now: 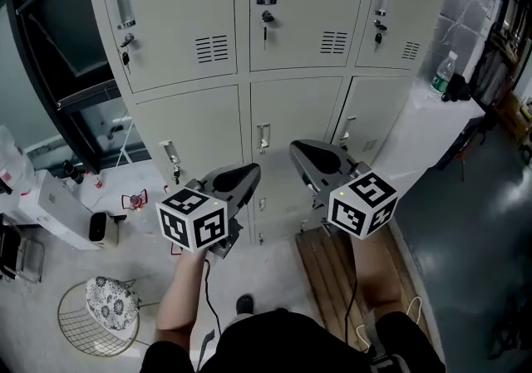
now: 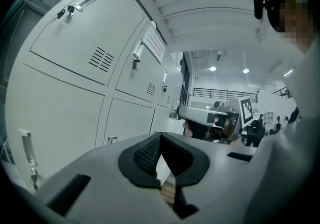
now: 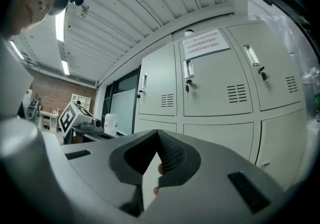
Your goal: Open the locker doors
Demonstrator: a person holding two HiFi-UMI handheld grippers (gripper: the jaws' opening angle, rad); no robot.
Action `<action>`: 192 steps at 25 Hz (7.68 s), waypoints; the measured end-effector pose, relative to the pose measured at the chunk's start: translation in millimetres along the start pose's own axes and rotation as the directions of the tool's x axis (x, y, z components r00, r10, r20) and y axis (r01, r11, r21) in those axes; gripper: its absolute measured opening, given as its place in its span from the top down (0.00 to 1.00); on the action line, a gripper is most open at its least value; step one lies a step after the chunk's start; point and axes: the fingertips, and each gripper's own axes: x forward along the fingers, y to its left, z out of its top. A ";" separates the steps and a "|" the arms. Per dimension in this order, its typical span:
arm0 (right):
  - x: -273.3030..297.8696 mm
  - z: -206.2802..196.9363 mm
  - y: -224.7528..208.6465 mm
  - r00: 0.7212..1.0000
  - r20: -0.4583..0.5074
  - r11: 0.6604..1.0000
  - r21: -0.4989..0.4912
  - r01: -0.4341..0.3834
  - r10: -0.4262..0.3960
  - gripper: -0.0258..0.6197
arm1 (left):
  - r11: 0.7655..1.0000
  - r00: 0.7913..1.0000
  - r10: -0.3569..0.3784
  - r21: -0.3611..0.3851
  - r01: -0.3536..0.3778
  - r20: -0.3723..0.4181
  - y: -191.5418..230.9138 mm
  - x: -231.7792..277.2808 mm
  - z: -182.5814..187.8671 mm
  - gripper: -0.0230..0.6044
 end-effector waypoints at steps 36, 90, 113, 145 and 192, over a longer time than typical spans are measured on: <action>104.6 175.3 -50.4 0.962 0.133 0.942 -0.211 0.262 -0.238 0.94 | 0.931 0.959 -0.238 0.317 0.181 0.152 36.9 17.9 187.4 0.93; 187.9 201.9 -101.8 0.953 0.026 0.926 -0.231 0.300 -0.303 0.66 | 0.942 0.967 -0.196 0.305 0.139 0.165 72.0 -9.3 181.4 0.93; 147.7 204.9 -82.1 0.932 0.057 0.891 -0.276 0.361 -0.359 0.68 | 0.922 0.961 -0.255 0.328 0.207 0.109 45.3 -3.9 162.7 0.93; 142.1 205.1 -89.0 0.917 0.090 0.864 -0.310 0.396 -0.388 0.70 | 0.922 0.964 -0.247 0.331 0.202 0.099 52.4 21.5 158.4 0.93; 27.6 207.2 -63.0 0.894 0.125 0.836 -0.316 0.448 -0.431 0.80 | 0.882 0.920 -0.383 0.326 0.340 0.077 -2.5 37.1 142.6 0.93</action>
